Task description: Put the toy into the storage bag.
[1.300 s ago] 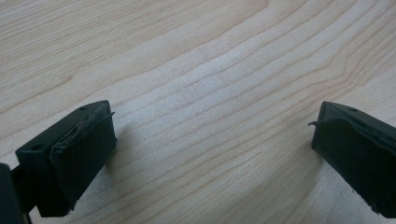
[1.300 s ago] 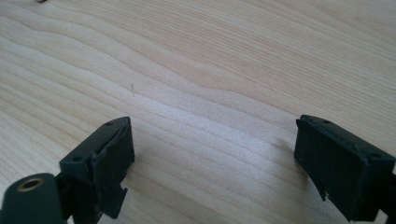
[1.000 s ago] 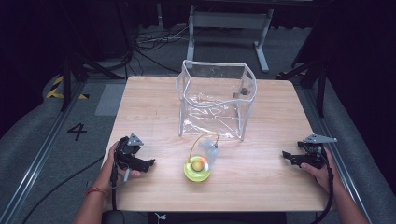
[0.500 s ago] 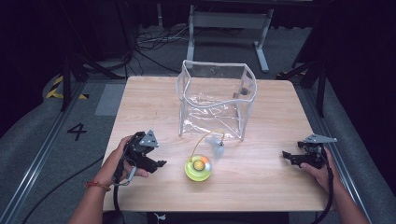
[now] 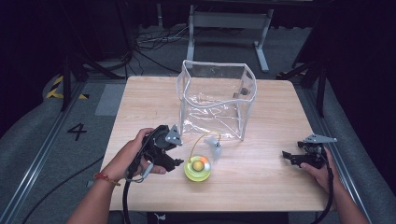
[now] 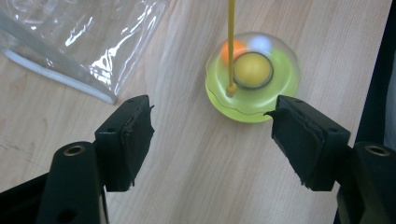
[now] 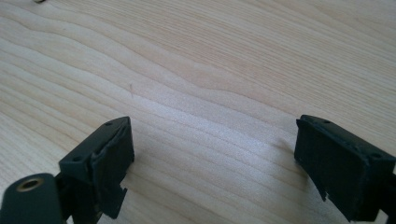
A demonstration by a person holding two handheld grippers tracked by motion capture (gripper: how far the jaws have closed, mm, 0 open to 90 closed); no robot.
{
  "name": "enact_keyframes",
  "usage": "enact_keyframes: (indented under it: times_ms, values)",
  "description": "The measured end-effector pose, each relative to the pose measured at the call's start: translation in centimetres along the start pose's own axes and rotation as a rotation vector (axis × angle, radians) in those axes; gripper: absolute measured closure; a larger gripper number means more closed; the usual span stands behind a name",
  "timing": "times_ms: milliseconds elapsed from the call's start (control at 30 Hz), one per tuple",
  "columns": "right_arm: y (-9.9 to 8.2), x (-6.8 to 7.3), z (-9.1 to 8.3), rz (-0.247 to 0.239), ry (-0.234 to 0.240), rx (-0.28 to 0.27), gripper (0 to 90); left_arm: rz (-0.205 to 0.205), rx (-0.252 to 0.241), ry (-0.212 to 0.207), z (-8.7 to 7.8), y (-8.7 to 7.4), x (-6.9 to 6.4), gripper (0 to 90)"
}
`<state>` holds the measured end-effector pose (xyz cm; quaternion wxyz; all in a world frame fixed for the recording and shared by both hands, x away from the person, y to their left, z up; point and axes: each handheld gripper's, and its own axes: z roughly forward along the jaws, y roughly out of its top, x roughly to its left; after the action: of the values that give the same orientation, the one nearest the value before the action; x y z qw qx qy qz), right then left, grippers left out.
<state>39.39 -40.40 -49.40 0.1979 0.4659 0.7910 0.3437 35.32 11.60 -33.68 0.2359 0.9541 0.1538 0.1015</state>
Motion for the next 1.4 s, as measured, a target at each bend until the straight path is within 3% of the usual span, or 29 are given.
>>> enact_keyframes:
  times_ms: [333,400,500,800,967,1033,1100,1233,1400]
  values:
    - [0.0,0.0,0.0,0.000,0.000,0.000,12.2,0.064,0.029,-0.042,-1.1,3.9,0.4,30.6]
    - [0.0,0.0,0.0,0.000,0.000,0.000,12.2,0.057,0.045,-0.045,-1.2,4.8,0.3,31.4]
    - [0.0,0.0,0.0,0.000,0.000,0.000,12.3,0.097,0.081,-0.054,-1.0,5.9,0.0,33.5]
    - [0.0,0.0,0.0,0.000,0.000,0.000,12.3,0.139,0.137,-0.062,0.1,8.2,0.5,37.8]
    - [0.0,0.0,0.0,0.000,0.000,0.000,12.3,0.137,0.181,-0.076,1.0,8.3,1.3,46.2]
    - [0.0,0.0,0.0,0.000,0.000,0.000,12.3,0.132,0.196,-0.100,1.4,8.2,1.6,53.0]
    - [0.0,0.0,0.0,0.000,0.000,0.000,12.3,0.157,0.233,-0.104,1.7,8.2,1.6,63.5]
    - [0.0,0.0,0.0,0.000,0.000,0.000,12.3,0.170,0.235,-0.127,2.1,8.1,1.7,79.4]
    - [0.0,0.0,0.0,0.000,0.000,0.000,12.2,0.173,0.248,-0.131,2.6,8.5,1.3,84.0]
